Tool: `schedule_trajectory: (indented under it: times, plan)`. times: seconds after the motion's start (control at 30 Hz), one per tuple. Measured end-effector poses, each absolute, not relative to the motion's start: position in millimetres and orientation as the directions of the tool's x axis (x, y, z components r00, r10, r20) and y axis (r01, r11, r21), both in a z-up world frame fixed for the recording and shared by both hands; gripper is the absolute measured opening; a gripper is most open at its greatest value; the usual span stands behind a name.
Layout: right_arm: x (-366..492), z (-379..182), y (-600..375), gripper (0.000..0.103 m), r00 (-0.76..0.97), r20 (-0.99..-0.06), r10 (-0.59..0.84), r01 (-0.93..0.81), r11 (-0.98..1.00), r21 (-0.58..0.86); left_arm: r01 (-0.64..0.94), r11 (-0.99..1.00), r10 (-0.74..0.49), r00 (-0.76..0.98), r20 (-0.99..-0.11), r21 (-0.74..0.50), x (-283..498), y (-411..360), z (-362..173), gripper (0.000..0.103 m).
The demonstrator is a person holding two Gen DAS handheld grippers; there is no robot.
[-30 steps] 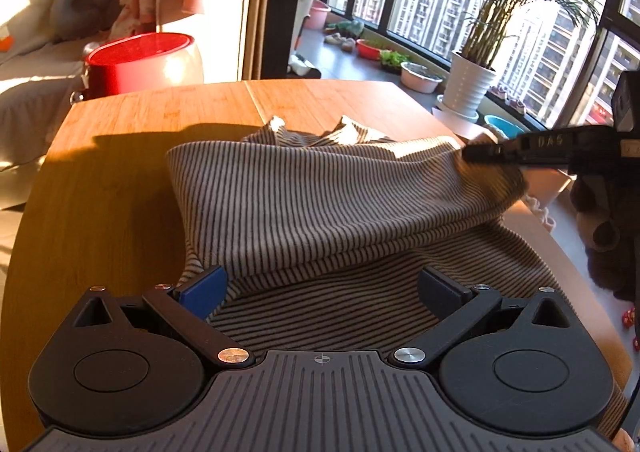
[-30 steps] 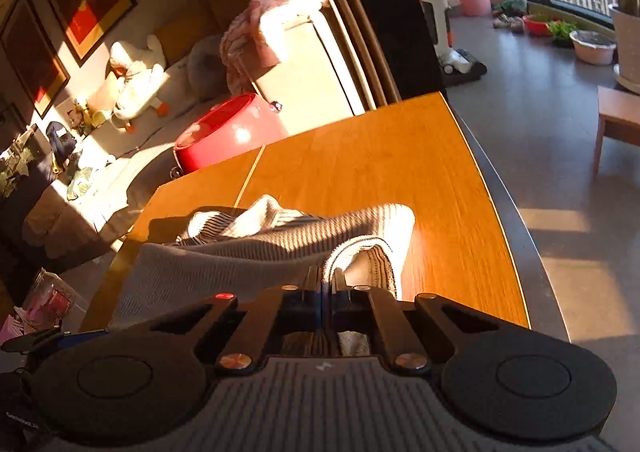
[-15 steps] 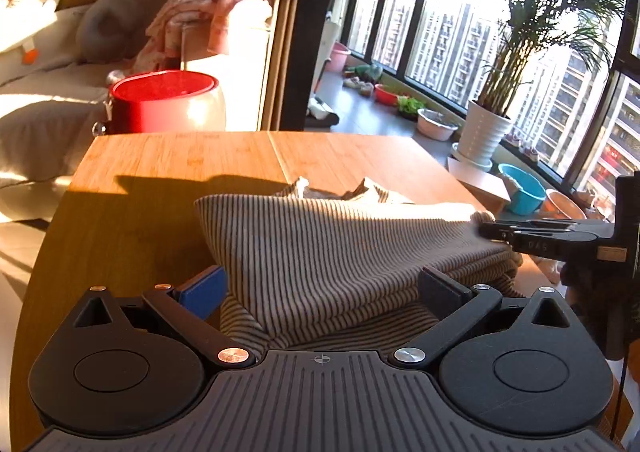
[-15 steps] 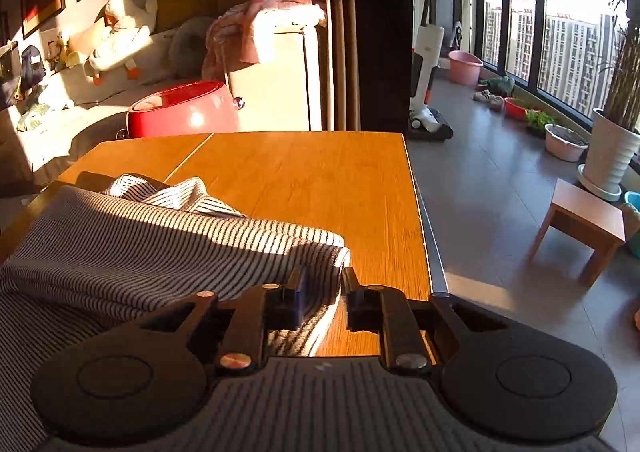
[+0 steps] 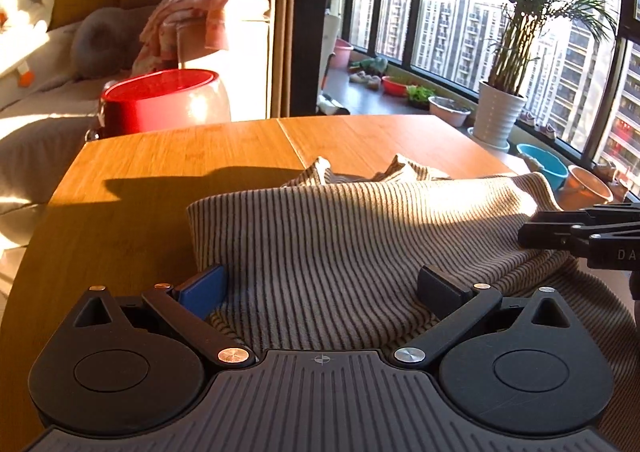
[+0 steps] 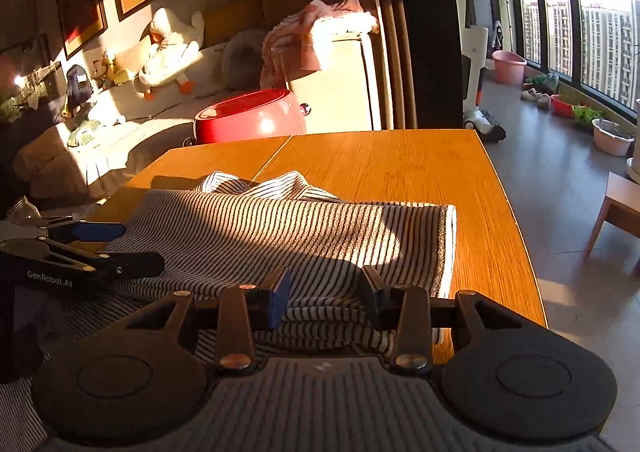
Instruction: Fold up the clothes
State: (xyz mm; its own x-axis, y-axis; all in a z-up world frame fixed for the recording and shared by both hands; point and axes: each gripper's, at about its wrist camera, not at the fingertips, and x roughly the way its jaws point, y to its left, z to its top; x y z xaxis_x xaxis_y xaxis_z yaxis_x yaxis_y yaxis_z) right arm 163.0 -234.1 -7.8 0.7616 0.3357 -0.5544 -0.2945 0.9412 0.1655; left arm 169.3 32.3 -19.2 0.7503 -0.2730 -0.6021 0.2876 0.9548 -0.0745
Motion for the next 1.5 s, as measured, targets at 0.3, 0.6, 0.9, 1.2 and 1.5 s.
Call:
schedule_trajectory:
  times: [0.3, 0.6, 0.9, 1.2, 1.5]
  plan:
    - [171.0, -11.7, -231.8, 0.044, 0.788, -0.564, 0.248, -0.309, 0.951, -0.014, 0.178, 0.972, -0.234, 0.758, -0.609, -0.152, 175.6, 53.4, -23.6, 0.103]
    - [184.6, -11.8, -226.6, 0.055, 0.804, -0.554, 0.217, -0.356, 0.921, -0.157, 0.304, 0.943, -0.331, 0.813, -0.479, -0.135, 156.3, 34.6, 0.1, 0.103]
    - [176.9, 19.3, -219.7, 0.053, 0.798, -0.545, 0.257, -0.351, 0.933, -0.074, 0.331, 0.932, -0.358, 0.770, -0.527, -0.149, 168.0, 28.3, -18.6, 0.103]
    - [210.6, 19.3, -215.4, 0.058, 0.733, -0.612, 0.298, -0.361, 0.932, 0.021, 0.322, 0.931, -0.365, 0.773, -0.519, -0.174, 165.8, 33.5, -19.8, 0.103]
    - [276.1, 26.9, -174.7, 0.058, 0.694, -0.628, 0.353, -0.421, 0.906, 0.044, 0.308, 0.925, -0.381, 0.773, -0.507, -0.224, 165.0, 43.3, -17.8, 0.103]
